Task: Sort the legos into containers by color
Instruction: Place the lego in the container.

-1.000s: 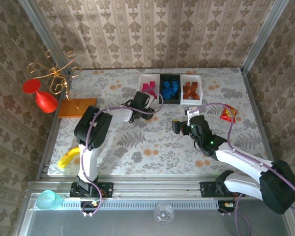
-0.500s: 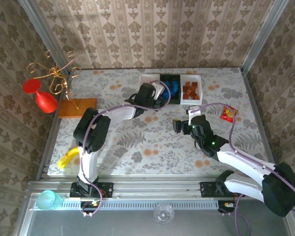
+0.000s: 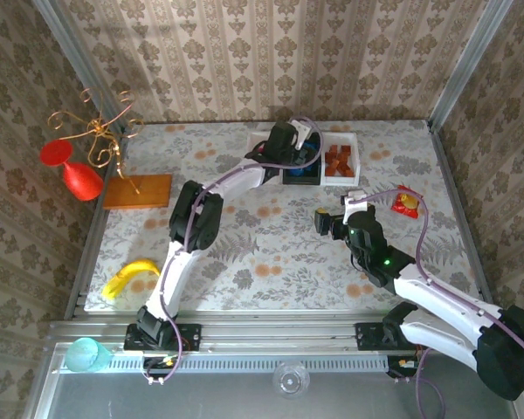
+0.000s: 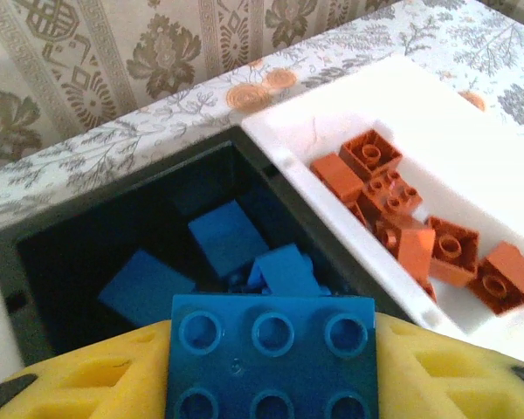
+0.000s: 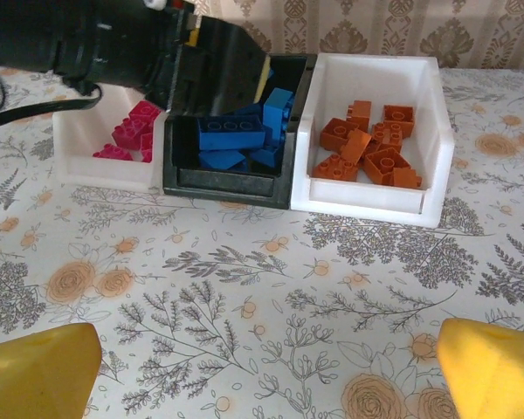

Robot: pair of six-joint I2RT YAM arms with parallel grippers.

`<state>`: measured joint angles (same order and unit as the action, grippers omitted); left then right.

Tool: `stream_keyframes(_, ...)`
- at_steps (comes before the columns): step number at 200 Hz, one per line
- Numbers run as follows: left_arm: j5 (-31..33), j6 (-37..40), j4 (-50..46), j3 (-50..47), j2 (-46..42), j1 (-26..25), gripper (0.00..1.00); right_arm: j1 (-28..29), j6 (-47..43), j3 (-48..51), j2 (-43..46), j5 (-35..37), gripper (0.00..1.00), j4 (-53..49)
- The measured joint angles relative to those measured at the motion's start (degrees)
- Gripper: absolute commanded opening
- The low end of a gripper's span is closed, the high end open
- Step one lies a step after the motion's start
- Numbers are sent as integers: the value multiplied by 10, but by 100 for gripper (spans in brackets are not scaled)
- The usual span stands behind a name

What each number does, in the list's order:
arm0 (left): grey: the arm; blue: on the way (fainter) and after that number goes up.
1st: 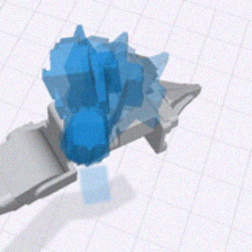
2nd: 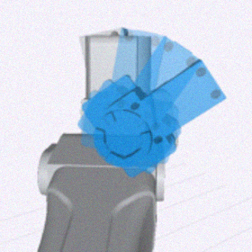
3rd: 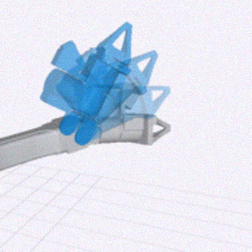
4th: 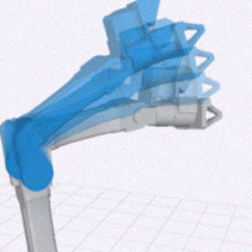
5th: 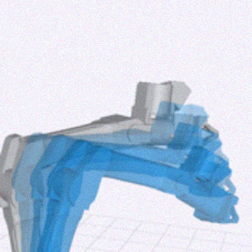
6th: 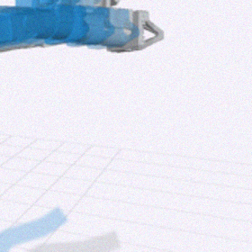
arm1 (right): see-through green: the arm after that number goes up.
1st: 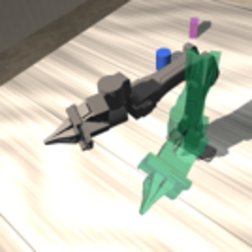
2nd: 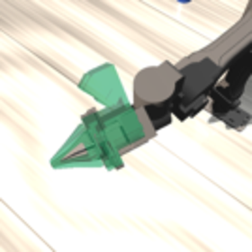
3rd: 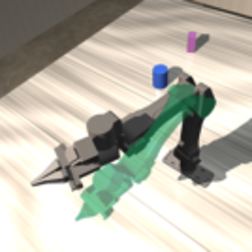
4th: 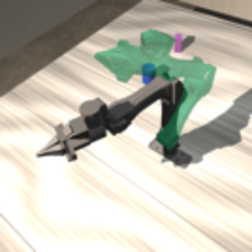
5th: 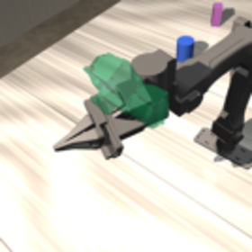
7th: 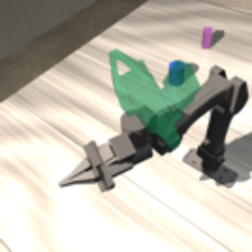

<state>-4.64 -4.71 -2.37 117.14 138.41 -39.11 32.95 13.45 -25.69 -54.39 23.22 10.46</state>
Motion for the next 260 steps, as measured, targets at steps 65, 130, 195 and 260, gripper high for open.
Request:
stream_keyframes(65, 4, -12, -79, 101, 39, 11, 74, 0, 0, 0, -1, 0, 100, 0)
stream_keyframes(130, 9, -22, 11, -218, -190, 8, 78, 0, 0, 0, -1, 0, 100, 0)
stream_keyframes(195, 61, -34, 199, -608, -494, 56, 85, -1, -10, 0, 19, 15, 100, -1)
stream_keyframes(260, 114, -54, 221, -792, -677, 167, 93, -4, -18, 47, 64, 127, 100, 21)
